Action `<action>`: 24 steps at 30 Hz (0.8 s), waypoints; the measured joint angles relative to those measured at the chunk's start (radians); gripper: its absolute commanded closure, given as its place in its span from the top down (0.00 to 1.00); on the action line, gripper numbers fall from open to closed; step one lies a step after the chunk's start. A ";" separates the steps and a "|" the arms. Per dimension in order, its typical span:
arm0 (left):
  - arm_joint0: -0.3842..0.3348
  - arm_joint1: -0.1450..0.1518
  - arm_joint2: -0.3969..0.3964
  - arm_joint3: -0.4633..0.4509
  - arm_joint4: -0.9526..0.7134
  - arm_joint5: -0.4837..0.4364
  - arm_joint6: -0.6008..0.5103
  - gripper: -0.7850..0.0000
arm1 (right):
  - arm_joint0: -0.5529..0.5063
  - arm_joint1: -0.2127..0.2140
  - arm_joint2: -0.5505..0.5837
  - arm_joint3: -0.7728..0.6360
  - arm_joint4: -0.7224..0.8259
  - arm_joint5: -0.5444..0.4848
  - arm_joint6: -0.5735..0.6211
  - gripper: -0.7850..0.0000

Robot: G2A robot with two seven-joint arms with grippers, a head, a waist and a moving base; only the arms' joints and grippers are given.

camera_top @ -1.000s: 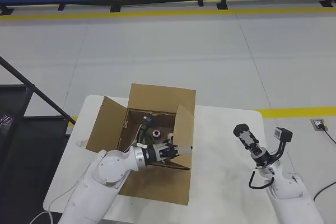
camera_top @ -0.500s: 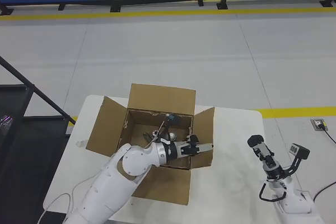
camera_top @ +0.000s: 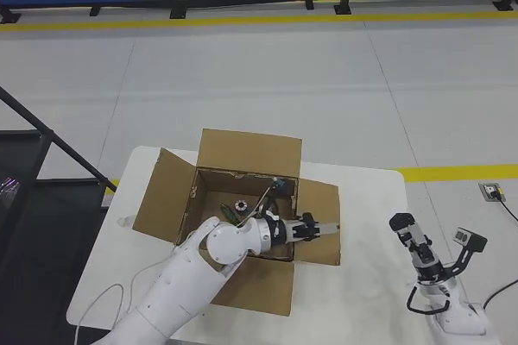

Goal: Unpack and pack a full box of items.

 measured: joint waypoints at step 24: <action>0.257 0.095 -0.386 -0.438 0.027 0.016 -0.034 1.00 | 0.000 -0.001 0.017 -0.304 -0.377 0.115 -0.058 1.00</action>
